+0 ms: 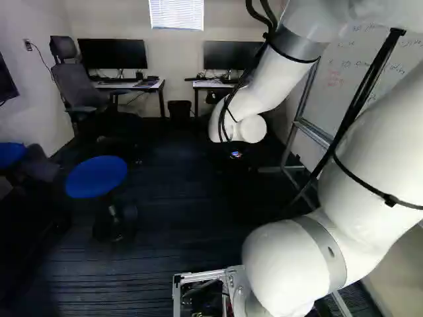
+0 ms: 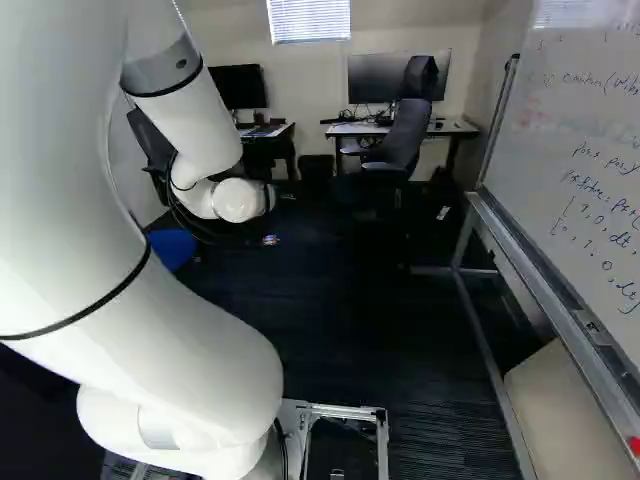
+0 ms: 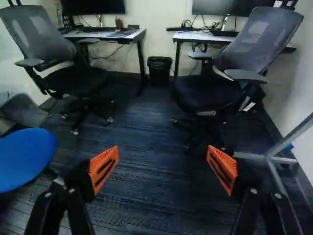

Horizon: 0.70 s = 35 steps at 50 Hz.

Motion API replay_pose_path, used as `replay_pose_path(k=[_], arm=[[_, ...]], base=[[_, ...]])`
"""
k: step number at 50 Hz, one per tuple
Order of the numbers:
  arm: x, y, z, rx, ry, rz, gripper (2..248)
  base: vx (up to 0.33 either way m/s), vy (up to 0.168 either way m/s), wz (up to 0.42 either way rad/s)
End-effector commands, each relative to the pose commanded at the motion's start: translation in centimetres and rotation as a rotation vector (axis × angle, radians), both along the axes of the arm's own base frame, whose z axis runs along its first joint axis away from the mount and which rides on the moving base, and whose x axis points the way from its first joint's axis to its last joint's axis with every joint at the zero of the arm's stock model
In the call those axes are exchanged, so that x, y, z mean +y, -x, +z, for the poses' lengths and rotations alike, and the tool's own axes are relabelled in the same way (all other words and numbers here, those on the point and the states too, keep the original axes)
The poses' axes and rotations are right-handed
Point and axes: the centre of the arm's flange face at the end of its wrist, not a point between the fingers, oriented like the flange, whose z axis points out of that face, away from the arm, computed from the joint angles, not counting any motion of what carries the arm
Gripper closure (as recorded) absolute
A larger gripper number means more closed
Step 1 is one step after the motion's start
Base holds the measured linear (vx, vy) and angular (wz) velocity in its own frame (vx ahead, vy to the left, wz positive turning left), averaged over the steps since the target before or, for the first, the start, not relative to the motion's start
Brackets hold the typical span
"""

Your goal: Open the door and move inside

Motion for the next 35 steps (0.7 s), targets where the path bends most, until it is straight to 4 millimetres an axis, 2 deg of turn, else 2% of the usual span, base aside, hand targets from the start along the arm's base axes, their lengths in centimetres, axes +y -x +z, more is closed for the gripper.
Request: replay_pose_path(k=[18,35], arm=[[-0.5,1.1,-0.5,-0.008,-0.001,-0.01,3],[-1.4,3.2,-1.6,-0.024,-0.003,-0.029,3]], base=[[0.0,0.0,0.0],[0.0,0.0,0.0]])
